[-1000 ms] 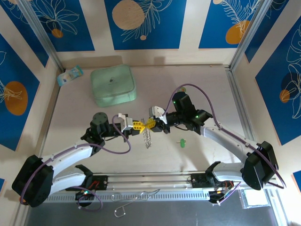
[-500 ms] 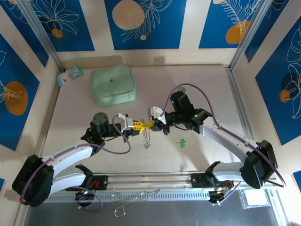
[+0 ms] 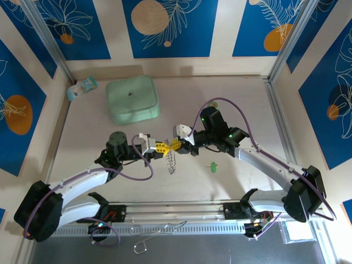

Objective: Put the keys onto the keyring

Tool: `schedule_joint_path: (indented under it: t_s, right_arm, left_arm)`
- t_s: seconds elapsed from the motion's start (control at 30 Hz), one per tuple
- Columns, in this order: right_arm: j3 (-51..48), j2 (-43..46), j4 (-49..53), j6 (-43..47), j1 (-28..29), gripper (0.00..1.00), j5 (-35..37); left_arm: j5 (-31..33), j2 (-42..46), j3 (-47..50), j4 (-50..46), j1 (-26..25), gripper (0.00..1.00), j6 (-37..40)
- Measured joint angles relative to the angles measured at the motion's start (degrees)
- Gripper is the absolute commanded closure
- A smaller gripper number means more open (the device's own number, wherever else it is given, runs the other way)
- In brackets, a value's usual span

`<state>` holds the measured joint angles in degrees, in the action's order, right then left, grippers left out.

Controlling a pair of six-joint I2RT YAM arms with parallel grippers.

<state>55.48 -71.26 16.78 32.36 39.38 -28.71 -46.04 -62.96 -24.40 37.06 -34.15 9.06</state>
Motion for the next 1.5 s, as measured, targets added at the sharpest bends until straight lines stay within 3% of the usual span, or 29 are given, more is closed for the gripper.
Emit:
schedule_joint_path:
  t_s: [0.23,0.83,0.97,1.03,1.17,1.2,1.27,1.33,1.5]
  right_arm:
    - [0.0,0.0,0.6,0.5,0.0,1.0,0.0]
    - [0.4,-1.2,1.8,0.6,0.3,1.0,-0.7]
    - [0.4,-1.5,2.1,0.6,0.4,1.0,-0.7]
    - [0.4,-1.5,2.1,0.6,0.4,1.0,-0.8]
    - [0.5,-1.5,2.2,0.6,0.4,1.0,-0.9]
    - [0.4,-1.5,2.2,0.6,0.4,0.97,-0.9]
    - [0.3,-1.3,1.8,0.0,0.2,0.79,-0.9]
    - [-0.9,-0.3,-0.3,-1.4,-0.8,0.69,-1.5]
    - [-7.7,7.0,-7.8,-8.6,-6.3,0.66,-0.5]
  left_arm:
    - [0.0,0.0,0.0,-0.3,0.0,1.0,0.0]
    - [-0.1,-0.7,0.0,0.1,0.0,0.89,-0.2]
    - [-0.3,-0.7,0.0,0.2,-0.2,0.91,-0.2]
    - [-0.5,-0.7,0.0,0.2,-0.2,1.0,-0.5]
    - [-0.7,-0.7,0.0,0.2,-0.2,1.0,-0.2]
    - [-0.7,-0.7,0.0,0.2,-0.2,1.0,-0.2]
    - [-0.6,-0.7,0.0,0.2,-0.2,1.0,-0.2]
    - [-0.4,-0.6,0.0,0.2,-0.2,1.0,0.0]
    - [1.2,-0.2,-0.3,-2.6,-0.3,1.0,1.6]
